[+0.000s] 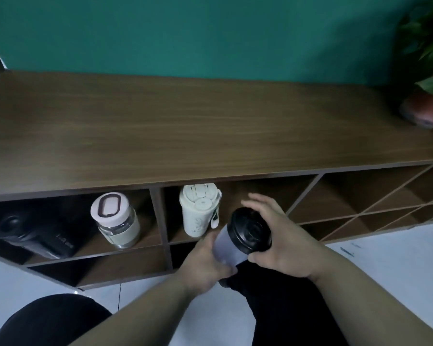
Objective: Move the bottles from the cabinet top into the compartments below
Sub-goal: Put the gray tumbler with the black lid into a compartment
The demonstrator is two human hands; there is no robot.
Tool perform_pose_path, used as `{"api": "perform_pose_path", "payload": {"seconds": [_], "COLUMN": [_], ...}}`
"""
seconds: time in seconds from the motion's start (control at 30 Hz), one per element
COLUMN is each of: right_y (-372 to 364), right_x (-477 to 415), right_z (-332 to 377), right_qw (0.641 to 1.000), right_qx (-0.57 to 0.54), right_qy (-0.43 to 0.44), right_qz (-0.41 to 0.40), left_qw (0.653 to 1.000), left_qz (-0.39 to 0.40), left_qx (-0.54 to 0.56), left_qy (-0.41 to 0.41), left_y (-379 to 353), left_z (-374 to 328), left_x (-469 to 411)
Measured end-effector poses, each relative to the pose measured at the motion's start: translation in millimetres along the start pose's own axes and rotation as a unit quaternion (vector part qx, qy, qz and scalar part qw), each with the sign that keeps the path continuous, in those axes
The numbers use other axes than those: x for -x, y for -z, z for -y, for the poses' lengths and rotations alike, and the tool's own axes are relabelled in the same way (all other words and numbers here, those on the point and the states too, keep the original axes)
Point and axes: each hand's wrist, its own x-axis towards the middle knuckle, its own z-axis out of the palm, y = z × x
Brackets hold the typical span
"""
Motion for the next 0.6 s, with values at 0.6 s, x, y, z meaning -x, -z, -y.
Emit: {"api": "perform_pose_path", "payload": {"seconds": [0.6], "right_y": [2], "right_x": [-65], "right_z": [-72], "right_qw": [0.979], "right_qx": [-0.111], "right_qy": [-0.147], "right_qz": [-0.089], "left_qw": [0.966], "left_qz": [-0.188], "left_qx": [-0.175], "left_qy": [-0.034], "left_y": [-65], "left_z": [-3], "left_x": [-103]}}
